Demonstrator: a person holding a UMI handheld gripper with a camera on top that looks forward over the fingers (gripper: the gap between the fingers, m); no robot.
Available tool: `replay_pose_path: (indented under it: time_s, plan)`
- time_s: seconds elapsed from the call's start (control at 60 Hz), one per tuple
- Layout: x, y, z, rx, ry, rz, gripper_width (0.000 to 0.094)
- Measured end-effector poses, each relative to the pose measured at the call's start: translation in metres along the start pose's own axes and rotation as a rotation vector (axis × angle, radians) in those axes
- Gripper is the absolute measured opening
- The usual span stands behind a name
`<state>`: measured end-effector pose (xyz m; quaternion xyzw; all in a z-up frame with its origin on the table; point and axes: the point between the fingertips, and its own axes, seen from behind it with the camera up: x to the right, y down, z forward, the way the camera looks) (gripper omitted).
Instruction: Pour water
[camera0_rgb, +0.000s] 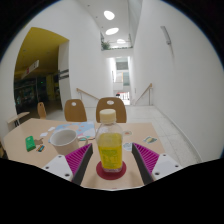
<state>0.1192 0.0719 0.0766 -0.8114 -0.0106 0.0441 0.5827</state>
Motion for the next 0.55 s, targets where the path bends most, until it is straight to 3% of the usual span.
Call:
replay_pose_path:
  time_s: [0.3,0.55]
  plan:
    - [-0.048,0.025,-0.108,-0.011,-0.11,0.0,0.0859]
    - [-0.101,0.053,-0.144,-0.024,-0.191,-0.002,0.0857]
